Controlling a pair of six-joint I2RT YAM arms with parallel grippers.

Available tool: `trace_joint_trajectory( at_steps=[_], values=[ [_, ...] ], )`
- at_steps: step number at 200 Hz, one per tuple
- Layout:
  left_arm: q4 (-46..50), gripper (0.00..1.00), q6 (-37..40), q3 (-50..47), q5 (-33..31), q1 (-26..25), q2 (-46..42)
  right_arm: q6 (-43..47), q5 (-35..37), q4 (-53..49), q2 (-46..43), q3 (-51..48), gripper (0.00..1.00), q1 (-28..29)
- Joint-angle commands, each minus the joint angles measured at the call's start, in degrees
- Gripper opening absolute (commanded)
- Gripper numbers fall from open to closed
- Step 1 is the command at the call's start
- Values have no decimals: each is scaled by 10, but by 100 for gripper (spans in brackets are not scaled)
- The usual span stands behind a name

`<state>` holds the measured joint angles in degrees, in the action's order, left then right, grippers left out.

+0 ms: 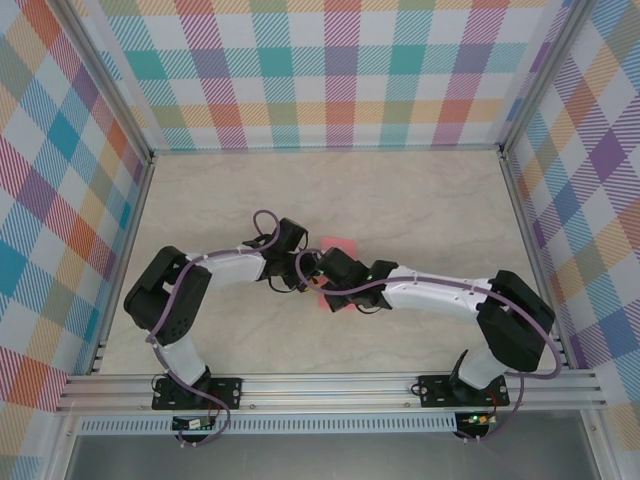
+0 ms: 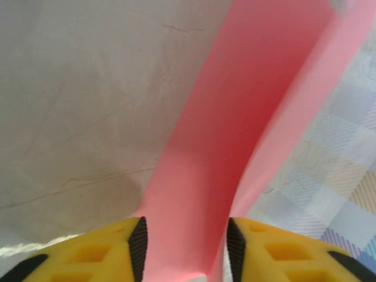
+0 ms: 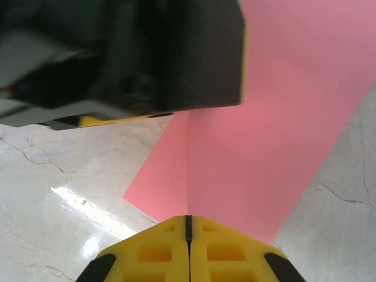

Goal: Fold a paper plane with a square sheet of paper (pick it up from the middle)
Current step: Fold the triangle a second time at the center of the table.

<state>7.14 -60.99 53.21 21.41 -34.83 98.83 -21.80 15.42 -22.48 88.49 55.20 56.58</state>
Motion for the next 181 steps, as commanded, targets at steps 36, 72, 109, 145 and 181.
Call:
trace_joint_trajectory(
  at_steps=[36,72,109,145,181],
  values=[
    [111,59,39,-1,-98,-4,-108,-19,-199,70,-45,-55,6,-101],
    [77,41,56,-20,-69,-22,-124,-26,-251,81,-46,-74,6,-161],
    [61,17,68,-8,-47,-62,-82,-28,-242,63,-41,-77,6,-188],
    [23,14,56,-7,-35,-79,-41,-33,-232,57,-38,-80,7,-192],
    [26,11,57,10,-31,-95,5,-40,-217,56,-33,-80,8,-192]
  ],
)
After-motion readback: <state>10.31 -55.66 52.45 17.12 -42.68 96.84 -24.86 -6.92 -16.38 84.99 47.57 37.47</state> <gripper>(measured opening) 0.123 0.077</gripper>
